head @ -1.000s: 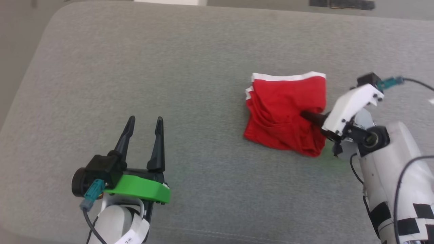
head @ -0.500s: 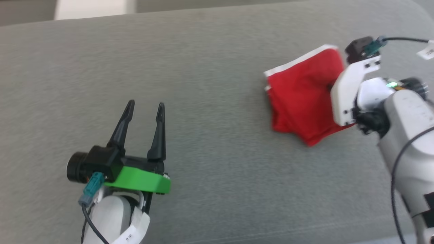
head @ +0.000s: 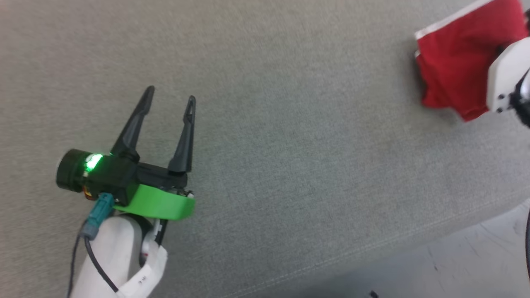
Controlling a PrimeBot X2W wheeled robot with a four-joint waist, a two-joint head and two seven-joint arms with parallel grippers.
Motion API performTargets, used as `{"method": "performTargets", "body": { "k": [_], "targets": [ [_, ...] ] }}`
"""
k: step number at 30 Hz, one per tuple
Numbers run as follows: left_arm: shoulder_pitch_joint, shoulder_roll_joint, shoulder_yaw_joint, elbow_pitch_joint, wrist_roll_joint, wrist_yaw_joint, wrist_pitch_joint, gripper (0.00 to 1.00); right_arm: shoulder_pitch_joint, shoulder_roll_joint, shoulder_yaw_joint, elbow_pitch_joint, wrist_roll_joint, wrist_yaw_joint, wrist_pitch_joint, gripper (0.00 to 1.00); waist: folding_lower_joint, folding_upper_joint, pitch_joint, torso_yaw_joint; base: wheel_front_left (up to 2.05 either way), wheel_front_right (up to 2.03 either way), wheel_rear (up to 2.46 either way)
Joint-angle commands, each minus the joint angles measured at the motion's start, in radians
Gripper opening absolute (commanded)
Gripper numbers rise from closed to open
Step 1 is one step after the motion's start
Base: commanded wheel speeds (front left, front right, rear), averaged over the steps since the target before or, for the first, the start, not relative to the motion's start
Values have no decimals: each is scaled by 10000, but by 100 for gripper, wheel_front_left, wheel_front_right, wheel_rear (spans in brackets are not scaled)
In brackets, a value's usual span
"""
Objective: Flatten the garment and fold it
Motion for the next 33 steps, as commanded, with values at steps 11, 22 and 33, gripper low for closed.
{"method": "performTargets", "body": {
  "k": [11, 22, 33],
  "targets": [
    [-305, 476, 40, -476, 2, 9, 332, 100, -433, 240, -2319, 775, -1957, 35, -1566, 62, -1, 0, 1353, -28, 0, 0, 0],
    [-8, -178, 72, 394, -585, 202, -14, 100, 181, 236, -2590, 502, -2172, 35, -4040, 100, -1, 0, -181, 827, 0, 0, 0],
    [987, -808, 559, 1310, -1166, 188, -65, 100, 2863, 735, -1269, -1784, 461, 35, -6061, 100, -1, 0, -2507, 1996, 0, 0, 0]
  ]
}}
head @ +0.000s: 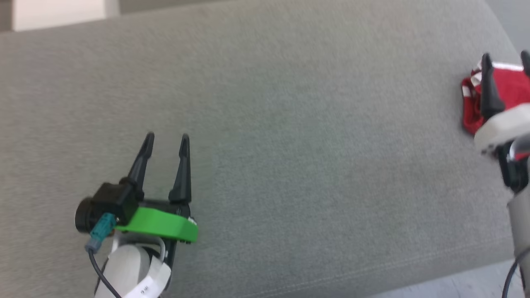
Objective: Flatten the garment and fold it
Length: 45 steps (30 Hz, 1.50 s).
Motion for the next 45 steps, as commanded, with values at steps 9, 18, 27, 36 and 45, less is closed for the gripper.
{"method": "performTargets", "body": {
  "k": [9, 18, 27, 36, 45],
  "targets": [
    [737, -297, 119, 425, -34, -6, -44, 100, 3471, 932, 241, -3258, 597, 33, -283, 100, 1, -1, -2289, 1862, 0, 0, 0],
    [1106, -343, 42, 856, 65, 88, -45, 100, 5629, 1974, 26, -4999, 37, 33, -334, 100, 1, -1, -2646, 2511, 0, 0, 0],
    [1381, -348, -78, 970, -158, 355, -45, 100, 6852, 2309, 141, -5737, -336, 33, -349, 100, 1, -1, -2725, 2676, 0, 0, 0],
    [1386, -349, -125, 943, -214, 468, -45, 100, 7129, 2321, 291, -5888, 142, 33, -351, 100, 1, -1, -2614, 2688, 0, 0, 0],
    [1263, -314, -138, 957, -182, 445, -10, 0, 7039, 2299, 284, -5825, 169, -2, -293, 0, 1, -1, -2598, 2666, 0, 0, 0]
  ]
}}
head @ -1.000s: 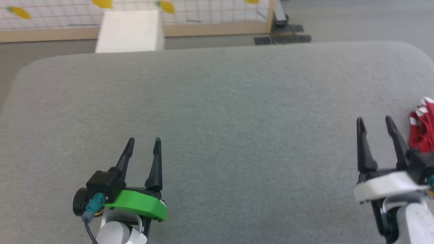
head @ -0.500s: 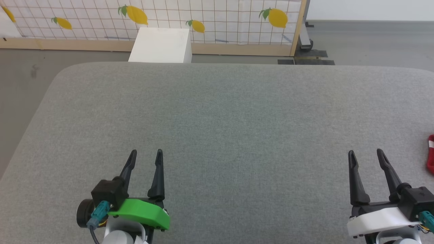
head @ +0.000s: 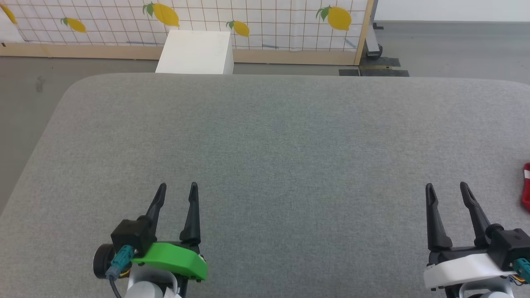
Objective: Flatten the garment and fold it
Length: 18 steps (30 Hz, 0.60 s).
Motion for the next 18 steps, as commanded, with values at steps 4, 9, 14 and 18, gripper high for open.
{"method": "performTargets", "body": {
  "k": [4, 9, 14, 18],
  "targets": [
    [-4, 2, -14, -10, 8, -4, 20, 0, -1, -2, -3, 12, 1, -13, 11, 0, 1, 0, 0, -1, 0, 0, 0],
    [-6, 2, -34, -9, 4, -7, 15, 0, 0, -2, -11, 17, 3, -13, 6, 0, 1, 0, 1, -2, 0, 0, 0],
    [-7, 2, -42, -8, 2, -8, 13, 0, 0, -2, -15, 17, 4, -15, 4, 0, 1, 0, 1, -3, 0, 0, 0],
    [3, 1, -25, -32, 38, 2, 54, 0, -8, -2, 1, 11, -11, -15, 44, 0, 1, 0, -2, -6, 0, 0, 0]
  ]
}}
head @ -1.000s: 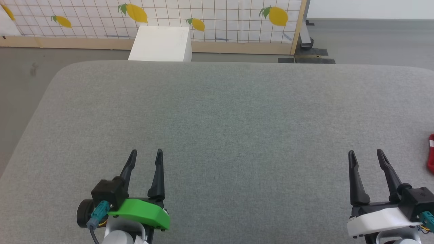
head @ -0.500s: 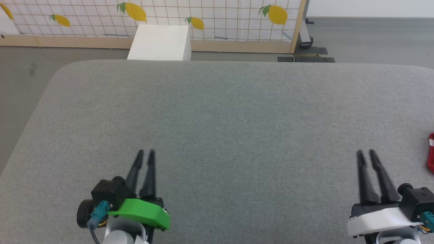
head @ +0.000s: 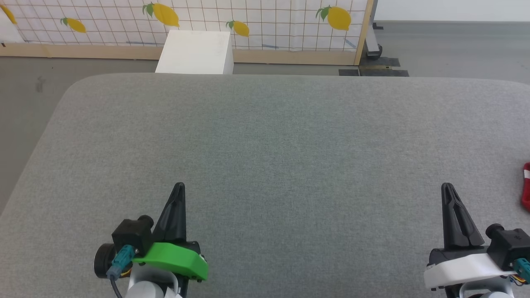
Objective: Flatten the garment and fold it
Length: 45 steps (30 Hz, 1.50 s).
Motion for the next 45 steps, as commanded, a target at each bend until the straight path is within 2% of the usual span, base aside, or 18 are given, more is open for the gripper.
{"method": "performTargets", "body": {
  "k": [1, 45],
  "targets": [
    [15, -1, 26, -36, 54, 15, 59, 0, -12, 1, 23, -10, -23, 1, 59, 0, 0, 0, -2, -1, 0, 0, 0],
    [227, -14, 399, -574, 855, 222, 952, 0, -189, 10, 349, -157, -355, 19, 947, 0, 0, 0, -60, -50, 0, 0, 0]
  ]
}}
